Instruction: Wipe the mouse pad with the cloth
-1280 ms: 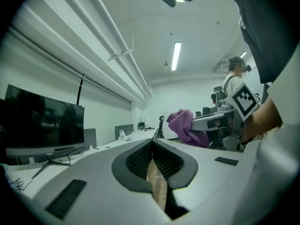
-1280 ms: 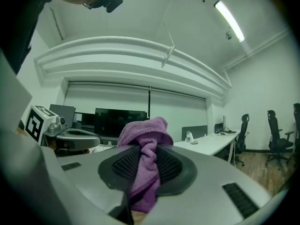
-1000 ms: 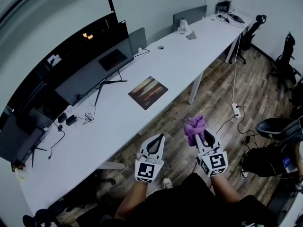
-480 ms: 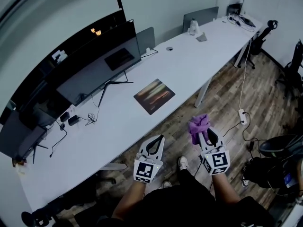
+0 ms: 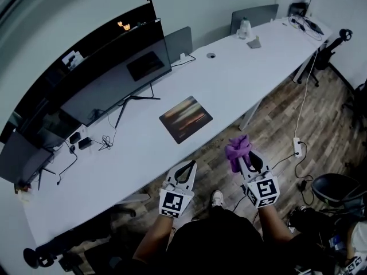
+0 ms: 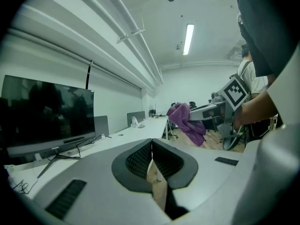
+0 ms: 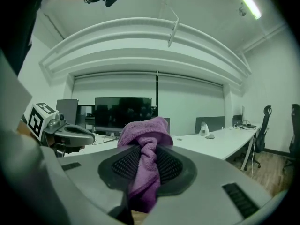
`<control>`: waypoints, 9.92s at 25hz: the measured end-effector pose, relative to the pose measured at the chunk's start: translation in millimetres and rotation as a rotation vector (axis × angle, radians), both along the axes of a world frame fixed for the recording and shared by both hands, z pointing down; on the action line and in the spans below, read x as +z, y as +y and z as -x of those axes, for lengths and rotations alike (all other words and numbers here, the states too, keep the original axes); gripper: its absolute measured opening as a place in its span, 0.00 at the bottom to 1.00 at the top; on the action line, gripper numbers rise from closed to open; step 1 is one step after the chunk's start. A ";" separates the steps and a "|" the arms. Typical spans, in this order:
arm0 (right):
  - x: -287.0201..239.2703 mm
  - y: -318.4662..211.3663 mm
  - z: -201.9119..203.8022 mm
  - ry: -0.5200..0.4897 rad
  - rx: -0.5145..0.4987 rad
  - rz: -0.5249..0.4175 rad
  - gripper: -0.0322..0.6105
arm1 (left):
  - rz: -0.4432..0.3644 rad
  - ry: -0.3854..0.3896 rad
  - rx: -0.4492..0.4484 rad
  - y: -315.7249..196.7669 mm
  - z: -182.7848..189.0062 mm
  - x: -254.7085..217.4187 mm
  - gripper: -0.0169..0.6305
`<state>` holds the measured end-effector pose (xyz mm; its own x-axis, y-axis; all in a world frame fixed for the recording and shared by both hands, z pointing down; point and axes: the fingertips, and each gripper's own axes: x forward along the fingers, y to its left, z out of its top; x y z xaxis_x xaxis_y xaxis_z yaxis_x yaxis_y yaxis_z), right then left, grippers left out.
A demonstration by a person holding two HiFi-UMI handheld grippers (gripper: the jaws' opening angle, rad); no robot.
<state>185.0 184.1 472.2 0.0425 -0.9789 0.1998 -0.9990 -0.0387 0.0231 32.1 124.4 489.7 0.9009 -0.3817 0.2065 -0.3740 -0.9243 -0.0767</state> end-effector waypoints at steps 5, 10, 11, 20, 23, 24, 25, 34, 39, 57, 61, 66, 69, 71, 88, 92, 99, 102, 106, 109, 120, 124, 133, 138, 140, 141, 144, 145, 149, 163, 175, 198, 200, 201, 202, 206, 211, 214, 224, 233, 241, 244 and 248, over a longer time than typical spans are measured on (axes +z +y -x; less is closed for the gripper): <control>4.1 -26.8 -19.1 0.013 -0.077 0.011 0.21 | 0.019 -0.028 -0.068 -17.7 -17.9 5.2 0.06; 18.3 -48.5 -25.9 0.007 -0.150 0.027 0.21 | 0.082 -0.013 -0.134 -36.6 -28.5 7.0 0.06; 21.9 -53.5 -26.0 0.005 -0.169 0.035 0.21 | 0.087 -0.010 -0.147 -39.7 -29.5 6.4 0.06; 37.6 -100.5 1.6 -0.032 -0.286 0.066 0.21 | 0.131 -0.035 -0.235 -60.3 -12.6 21.8 0.06; 38.7 -122.5 10.6 -0.020 -0.316 0.059 0.21 | 0.126 -0.032 -0.261 -78.1 -6.1 24.1 0.06; 39.4 -129.5 14.1 -0.019 -0.324 0.062 0.21 | 0.126 -0.029 -0.275 -85.2 -2.2 24.8 0.06; 40.1 -136.0 18.0 -0.018 -0.330 0.068 0.21 | 0.128 -0.026 -0.289 -92.3 2.7 25.8 0.06; 35.1 -200.8 57.0 -0.023 -0.387 0.060 0.21 | 0.125 -0.013 -0.362 -161.4 51.0 23.0 0.06; 29.5 -237.0 76.1 -0.044 -0.405 0.043 0.21 | 0.082 0.016 -0.388 -199.8 69.9 8.7 0.06; 49.1 -300.8 112.5 -0.194 -0.396 0.118 0.20 | 0.089 0.122 -0.446 -259.5 128.2 -1.6 0.06; 60.8 -316.8 106.8 -0.225 -0.378 0.150 0.20 | 0.107 0.114 -0.475 -270.2 137.2 7.1 0.06; 79.7 -333.6 103.7 -0.211 -0.390 0.201 0.20 | 0.118 0.079 -0.528 -280.5 142.5 21.3 0.06; 89.2 -343.4 106.3 -0.193 -0.413 0.222 0.20 | 0.124 0.077 -0.580 -290.5 153.4 27.2 0.06; 95.3 -348.5 109.2 -0.177 -0.426 0.231 0.20 | 0.134 0.060 -0.598 -294.0 157.6 33.4 0.06; 152.6 -379.2 131.8 -0.112 -0.464 0.354 0.20 | 0.186 0.012 -0.676 -287.9 169.4 58.8 0.06; 169.8 -382.6 134.5 -0.083 -0.466 0.382 0.20 | 0.223 0.018 -0.696 -285.4 166.6 72.2 0.06; 198.3 -388.2 132.4 -0.066 -0.474 0.439 0.21 | 0.222 0.000 -0.702 -282.1 152.0 80.0 0.06; 205.8 -385.3 135.6 -0.029 -0.498 0.458 0.21 | 0.217 -0.008 -0.699 -280.9 146.2 78.5 0.06; 215.5 -385.1 133.9 -0.017 -0.501 0.490 0.21 | 0.221 -0.025 -0.705 -276.3 140.9 82.8 0.06; 220.4 -386.0 134.1 -0.004 -0.505 0.503 0.21 | 0.226 -0.044 -0.711 -273.1 141.0 87.4 0.06; 232.6 -389.5 134.1 0.014 -0.522 0.521 0.21 | 0.213 -0.044 -0.746 -277.4 142.9 82.7 0.06; 232.8 -389.6 133.5 0.041 -0.526 0.510 0.21 | 0.228 -0.049 -0.750 -273.8 140.8 86.9 0.06; 232.0 -390.8 126.6 0.064 -0.518 0.508 0.22 | 0.241 -0.034 -0.732 -279.1 129.8 88.7 0.06; 228.4 -391.8 119.1 0.062 -0.512 0.508 0.22 | 0.237 -0.033 -0.716 -283.7 120.5 88.4 0.06; 227.7 -392.6 113.2 0.062 -0.510 0.501 0.22 | 0.239 -0.035 -0.711 -284.1 117.5 89.7 0.06; 227.5 -393.0 109.7 0.063 -0.508 0.498 0.22 | 0.240 -0.034 -0.707 -284.1 116.0 90.1 0.06; 226.8 -395.3 99.2 0.060 -0.497 0.490 0.22 | 0.244 -0.018 -0.692 -284.5 109.6 91.1 0.06; 226.8 -396.0 95.4 0.060 -0.492 0.491 0.22 | 0.245 -0.015 -0.687 -284.6 107.4 92.1 0.06; 228.7 -395.8 81.0 0.078 -0.475 0.501 0.22 | 0.242 -0.017 -0.677 -286.1 101.4 91.7 0.06; 228.7 -396.9 27.9 0.145 -0.427 0.504 0.22 | 0.289 -0.014 -0.661 -295.0 81.6 107.3 0.06; 229.6 -399.7 -25.4 0.140 -0.301 0.514 0.22 | 0.301 -0.022 -0.634 -298.0 62.9 114.2 0.06; 166.8 -379.1 20.5 0.049 -0.359 0.363 0.22 | 0.300 -0.014 -0.590 -272.5 70.5 107.0 0.06; 163.5 -373.5 35.9 0.017 -0.377 0.359 0.22 | 0.301 -0.017 -0.591 -266.8 76.3 107.6 0.06; 162.3 -370.3 44.2 0.004 -0.389 0.359 0.22 | 0.300 -0.016 -0.593 -264.2 79.6 107.5 0.06; 161.8 -366.9 51.9 -0.006 -0.402 0.360 0.22 | 0.299 -0.016 -0.595 -261.9 82.7 106.4 0.06; 163.2 -355.3 80.3 -0.054 -0.431 0.377 0.21 | 0.294 -0.017 -0.604 -254.7 95.9 104.8 0.06; 175.9 -340.4 115.2 -0.080 -0.467 0.418 0.21 | 0.298 -0.033 -0.615 -244.0 113.9 107.0 0.06; 187.8 -334.1 128.0 -0.057 -0.497 0.444 0.21 | 0.299 -0.040 -0.629 -239.5 126.6 108.8 0.06; 226.8 -329.8 136.5 -0.013 -0.476 0.533 0.21 | 0.323 -0.063 -0.655 -223.1 149.4 119.5 0.06; 234.5 -333.1 142.6 0.034 -0.473 0.558 0.21 | 0.319 -0.071 -0.646 -224.7 146.7 123.0 0.06; 232.6 -333.0 133.3 0.033 -0.470 0.577 0.22 | 0.294 -0.073 -0.618 -228.3 131.3 113.3 0.06; 233.6 -333.1 122.0 0.030 -0.458 0.581 0.22 | 0.296 -0.078 -0.614 -228.8 129.1 114.9 0.06; 231.8 -330.3 103.7 0.050 -0.451 0.585 0.22 | 0.316 -0.069 -0.626 -230.3 124.8 117.8 0.06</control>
